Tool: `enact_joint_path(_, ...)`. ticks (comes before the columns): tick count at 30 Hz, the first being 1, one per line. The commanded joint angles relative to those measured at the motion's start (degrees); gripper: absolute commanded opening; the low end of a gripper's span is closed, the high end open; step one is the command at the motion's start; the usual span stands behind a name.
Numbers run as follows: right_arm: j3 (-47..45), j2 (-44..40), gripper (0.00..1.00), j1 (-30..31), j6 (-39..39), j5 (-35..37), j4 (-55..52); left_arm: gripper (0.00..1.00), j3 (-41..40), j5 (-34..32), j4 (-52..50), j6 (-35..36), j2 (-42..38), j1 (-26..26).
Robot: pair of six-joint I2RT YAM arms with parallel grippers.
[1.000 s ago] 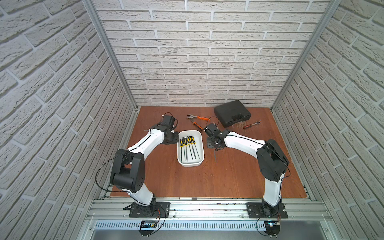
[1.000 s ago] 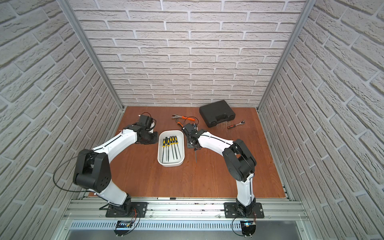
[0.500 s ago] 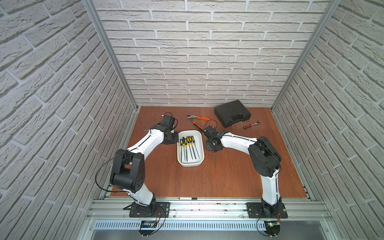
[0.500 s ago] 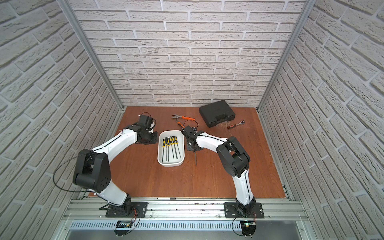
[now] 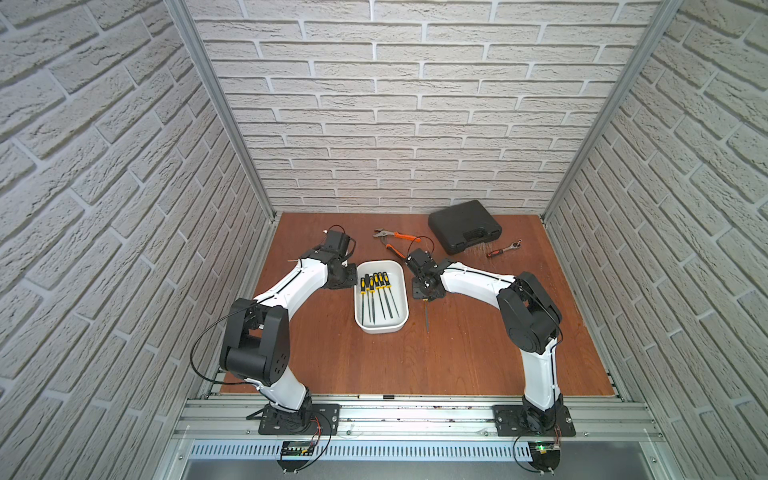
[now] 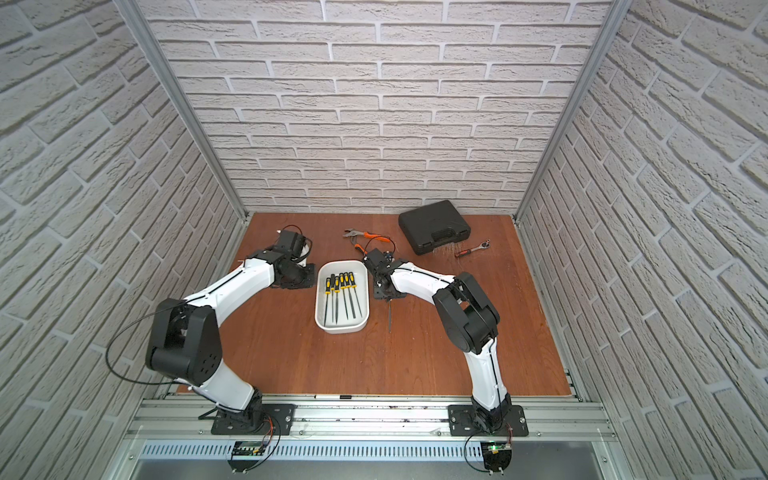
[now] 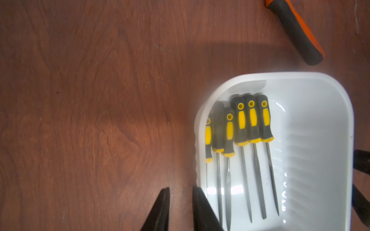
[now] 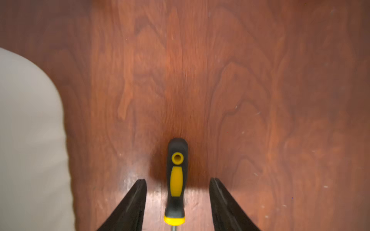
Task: Take the file tool out of the storage box
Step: Place the file tool at the center of the board, then pick up the file tool from the storage box.
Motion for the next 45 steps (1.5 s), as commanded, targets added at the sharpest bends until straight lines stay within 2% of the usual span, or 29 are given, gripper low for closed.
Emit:
enact_joint_path(1, 5.3, -7.3, 0.53, 1.3, -4.9, 3.1, -0.3, 0.28, -0.2, -0.9, 0.1, 0.8, -1.9, 0.3)
enact_joint_path(6, 14.7, -5.8, 0.46, 4.3, -11.8, -2.5, 0.0, 0.28, 0.0, -0.5, 0.4, 0.1, -2.0, 0.8)
enact_joint_path(11, 22.7, 2.5, 0.37, 5.2, -13.6, -7.8, -2.4, 0.28, -0.1, -0.3, 0.4, -0.3, -2.3, 0.9)
enact_joint_path(17, 30.9, 11.5, 0.37, 5.5, -14.9, -11.5, -7.3, 0.28, -0.5, -0.5, -0.1, 0.3, -2.6, 1.2)
enact_joint_path(22, 36.4, 16.6, 0.37, 5.5, -16.0, -10.0, -11.2, 0.28, -1.2, -0.4, 0.6, 0.5, -2.5, 1.6)
enact_joint_path(36, 38.6, 21.2, 0.32, 5.4, -18.5, -8.2, -12.2, 0.28, -3.1, -0.4, 1.6, 0.5, -3.0, 1.8)
enact_joint_path(45, 39.8, 23.2, 0.32, 5.4, -19.5, -6.8, -12.4, 0.28, -3.3, -0.5, 1.5, 0.6, -3.3, 1.9)
